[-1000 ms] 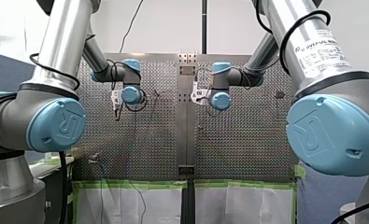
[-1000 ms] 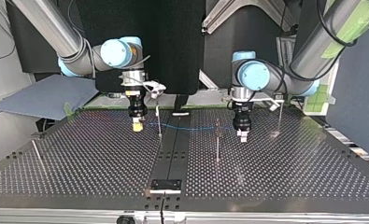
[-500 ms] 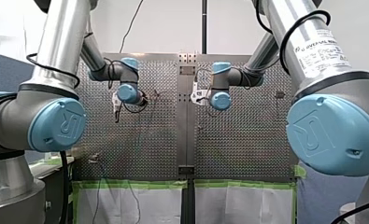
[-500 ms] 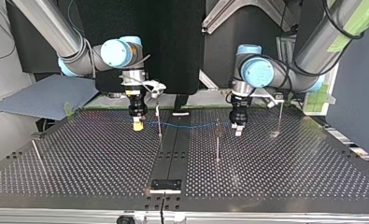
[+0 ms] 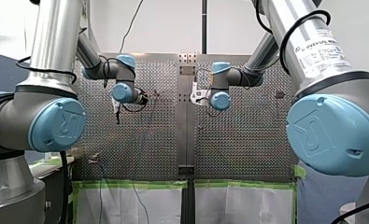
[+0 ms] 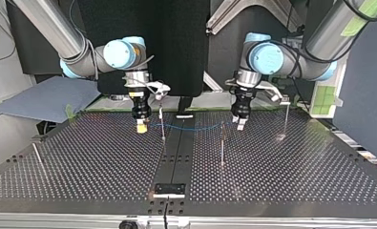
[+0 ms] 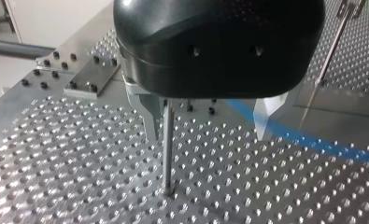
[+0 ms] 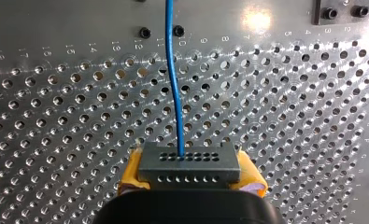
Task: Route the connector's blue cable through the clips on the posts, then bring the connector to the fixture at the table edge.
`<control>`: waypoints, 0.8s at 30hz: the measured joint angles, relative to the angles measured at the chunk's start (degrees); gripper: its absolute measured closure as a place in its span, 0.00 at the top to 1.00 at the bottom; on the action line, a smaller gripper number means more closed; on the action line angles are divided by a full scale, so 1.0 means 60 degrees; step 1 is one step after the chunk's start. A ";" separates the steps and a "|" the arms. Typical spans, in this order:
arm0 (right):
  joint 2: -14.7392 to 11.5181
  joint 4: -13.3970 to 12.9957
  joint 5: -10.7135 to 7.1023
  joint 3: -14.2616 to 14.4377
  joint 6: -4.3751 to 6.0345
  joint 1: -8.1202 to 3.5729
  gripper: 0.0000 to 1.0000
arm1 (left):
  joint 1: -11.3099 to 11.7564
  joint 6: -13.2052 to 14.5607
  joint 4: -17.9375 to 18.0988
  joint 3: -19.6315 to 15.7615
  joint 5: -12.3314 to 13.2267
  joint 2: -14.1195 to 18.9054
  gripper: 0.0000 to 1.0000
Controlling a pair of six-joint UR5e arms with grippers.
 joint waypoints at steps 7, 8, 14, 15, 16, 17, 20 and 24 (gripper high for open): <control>0.0000 0.0010 -0.0013 0.0000 0.0000 -0.0005 0.00 | 0.0053 -0.0092 0.0450 -0.0368 0.0481 0.0016 1.00; 0.0000 0.0014 -0.0017 -0.0001 0.0000 -0.0009 0.00 | 0.0062 -0.0095 0.0485 -0.0399 0.0511 0.0022 1.00; 0.0000 0.0067 -0.0024 -0.0001 0.0001 -0.0037 0.00 | 0.0051 -0.0092 0.0577 -0.0504 0.0592 0.0162 1.00; 0.0000 0.0069 -0.0024 0.0000 0.0000 -0.0037 0.00 | 0.0044 -0.0102 0.0618 -0.0545 0.0594 0.0224 1.00; 0.0000 0.0071 -0.0024 -0.0001 0.0000 -0.0038 0.00 | 0.0042 -0.0129 0.0676 -0.0595 0.0597 0.0297 1.00; 0.0000 0.0072 -0.0025 -0.0001 0.0000 -0.0038 0.00 | 0.0041 -0.0147 0.0713 -0.0620 0.0598 0.0333 1.00; 0.0000 0.0072 -0.0025 -0.0001 0.0000 -0.0041 0.00 | 0.0014 -0.0199 0.0894 -0.0708 0.0596 0.0478 1.00; 0.0000 0.0056 -0.0025 -0.0002 0.0001 -0.0041 0.00 | -0.0037 -0.0135 0.0940 -0.0745 0.0527 0.0543 1.00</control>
